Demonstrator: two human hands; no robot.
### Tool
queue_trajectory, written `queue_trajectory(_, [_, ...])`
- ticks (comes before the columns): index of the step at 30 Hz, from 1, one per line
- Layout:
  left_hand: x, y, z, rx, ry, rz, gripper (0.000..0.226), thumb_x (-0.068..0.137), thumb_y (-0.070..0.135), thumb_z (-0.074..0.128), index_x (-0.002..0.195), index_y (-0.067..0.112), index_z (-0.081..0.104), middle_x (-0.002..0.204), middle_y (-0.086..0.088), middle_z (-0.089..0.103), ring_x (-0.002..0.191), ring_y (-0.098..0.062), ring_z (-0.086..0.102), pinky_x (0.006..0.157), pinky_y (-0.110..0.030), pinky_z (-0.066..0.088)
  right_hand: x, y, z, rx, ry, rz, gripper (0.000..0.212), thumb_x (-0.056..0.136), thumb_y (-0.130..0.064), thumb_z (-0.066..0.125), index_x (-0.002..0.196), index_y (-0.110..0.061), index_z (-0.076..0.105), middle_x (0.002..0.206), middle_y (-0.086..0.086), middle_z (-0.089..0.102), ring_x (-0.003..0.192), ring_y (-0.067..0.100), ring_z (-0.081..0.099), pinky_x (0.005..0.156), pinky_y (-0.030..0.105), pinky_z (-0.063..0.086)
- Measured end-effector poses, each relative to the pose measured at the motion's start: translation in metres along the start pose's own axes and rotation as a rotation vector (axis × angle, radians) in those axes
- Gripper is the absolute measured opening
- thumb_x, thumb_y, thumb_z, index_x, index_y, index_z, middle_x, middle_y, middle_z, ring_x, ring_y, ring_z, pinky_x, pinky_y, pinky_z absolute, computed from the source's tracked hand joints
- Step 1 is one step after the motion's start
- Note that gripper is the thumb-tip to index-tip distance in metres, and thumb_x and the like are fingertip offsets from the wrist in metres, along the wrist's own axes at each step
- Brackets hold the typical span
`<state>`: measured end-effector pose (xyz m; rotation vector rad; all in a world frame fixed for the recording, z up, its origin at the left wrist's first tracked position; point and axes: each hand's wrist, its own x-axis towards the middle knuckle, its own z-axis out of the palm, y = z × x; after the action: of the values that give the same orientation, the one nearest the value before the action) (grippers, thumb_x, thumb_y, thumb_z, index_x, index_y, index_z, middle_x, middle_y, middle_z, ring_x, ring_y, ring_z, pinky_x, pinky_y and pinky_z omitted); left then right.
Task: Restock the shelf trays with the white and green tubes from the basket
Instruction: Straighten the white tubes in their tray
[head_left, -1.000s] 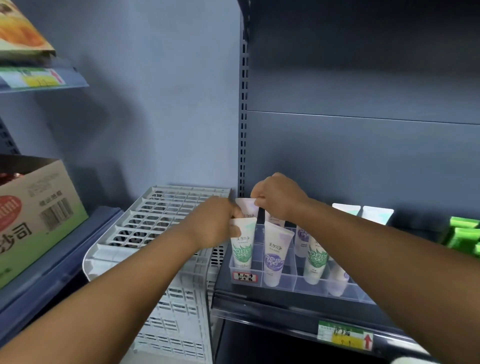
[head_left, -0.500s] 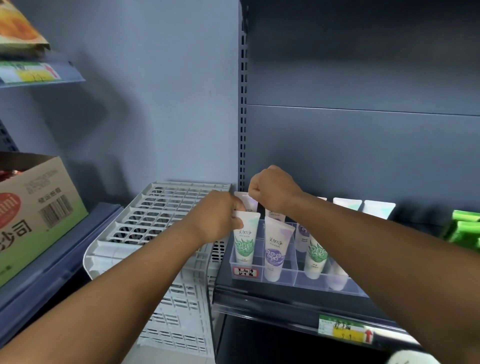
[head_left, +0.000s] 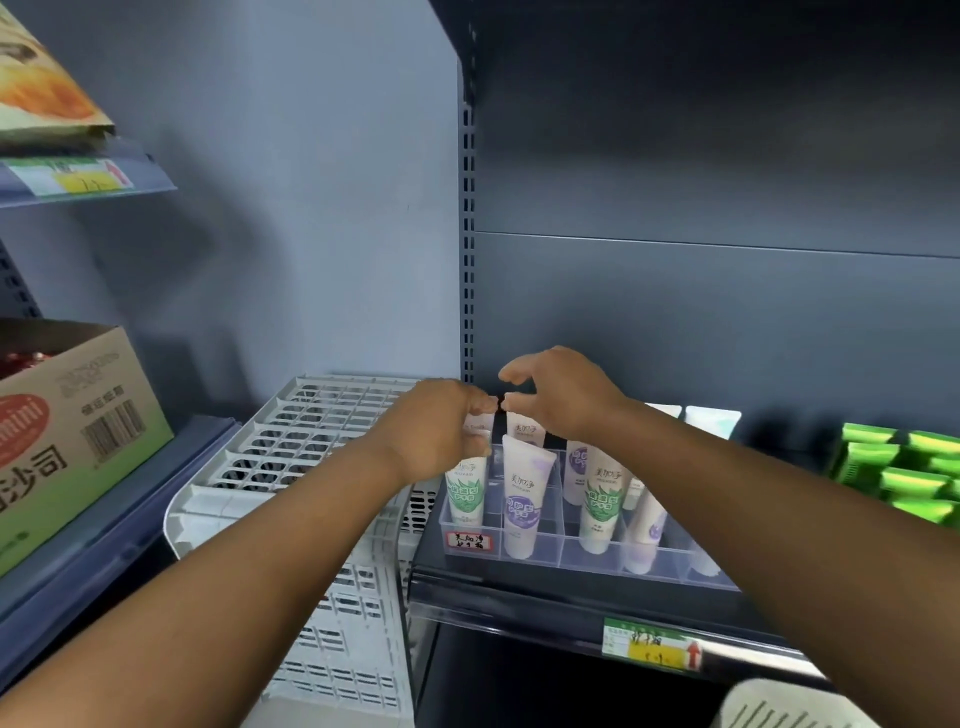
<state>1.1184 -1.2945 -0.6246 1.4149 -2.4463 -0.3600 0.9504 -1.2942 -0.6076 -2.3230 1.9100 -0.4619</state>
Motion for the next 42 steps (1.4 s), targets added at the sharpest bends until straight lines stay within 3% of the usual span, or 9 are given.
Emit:
queue_trajectory(11, [-0.004,0.049,0.014,0.162,-0.060,0.112,0.047,0.091,0.022,0.062,0.136,0.023,0.052,0.140,-0.001,0.052,0.124,-0.022,0.053,0.103,-0.032,0.041,-0.060,0.042,-0.034,-0.083,-0.045,0.104,0.041,0.089,-0.031,0.063,0.128,-0.022,0.059,0.130,0.000,0.062,0.112,0.022,0.060,0.093,0.032,0.047])
queue_trajectory(18, [0.012,0.047,0.021,0.261,-0.113,0.069,0.025,0.091,0.020,0.061,0.115,0.020,0.068,0.119,-0.005,0.067,0.105,-0.023,0.063,0.093,-0.036,0.051,-0.060,0.057,-0.027,-0.170,-0.103,0.151,0.033,0.090,-0.029,0.062,0.121,-0.019,0.063,0.122,0.005,0.065,0.105,0.025,0.061,0.084,0.032,0.049])
queue_trajectory(24, [0.022,0.047,0.022,0.231,-0.116,0.071,0.019,0.090,0.020,0.061,0.105,0.014,0.072,0.107,-0.004,0.071,0.094,-0.022,0.066,0.088,-0.037,0.054,-0.051,0.061,-0.013,-0.159,-0.111,0.192,0.019,0.087,-0.027,0.064,0.099,-0.017,0.074,0.104,0.006,0.072,0.085,0.024,0.066,0.068,0.029,0.048])
queue_trajectory(35, [0.027,0.047,0.022,0.185,-0.099,0.062,0.019,0.090,0.020,0.062,0.103,0.014,0.073,0.103,-0.005,0.072,0.089,-0.021,0.067,0.086,-0.036,0.054,-0.052,0.057,-0.010,-0.148,-0.096,0.152,0.019,0.088,-0.025,0.060,0.092,-0.014,0.075,0.099,0.008,0.072,0.077,0.022,0.062,0.065,0.027,0.046])
queue_trajectory(39, [0.029,0.052,0.022,0.195,-0.094,0.057,0.017,0.090,0.020,0.062,0.101,0.012,0.072,0.097,-0.007,0.072,0.079,-0.022,0.065,0.083,-0.034,0.054,-0.053,0.056,-0.009,-0.136,-0.080,0.152,0.021,0.088,-0.025,0.061,0.096,-0.014,0.076,0.103,0.007,0.073,0.081,0.023,0.066,0.068,0.030,0.053])
queue_trajectory(42, [0.031,0.053,0.025,0.210,-0.100,0.053,0.017,0.090,0.021,0.062,0.102,0.012,0.071,0.101,-0.007,0.072,0.087,-0.024,0.066,0.085,-0.036,0.054,-0.053,0.057,-0.009,-0.137,-0.083,0.157,0.021,0.088,-0.026,0.061,0.097,-0.014,0.076,0.103,0.008,0.072,0.081,0.023,0.067,0.069,0.031,0.055])
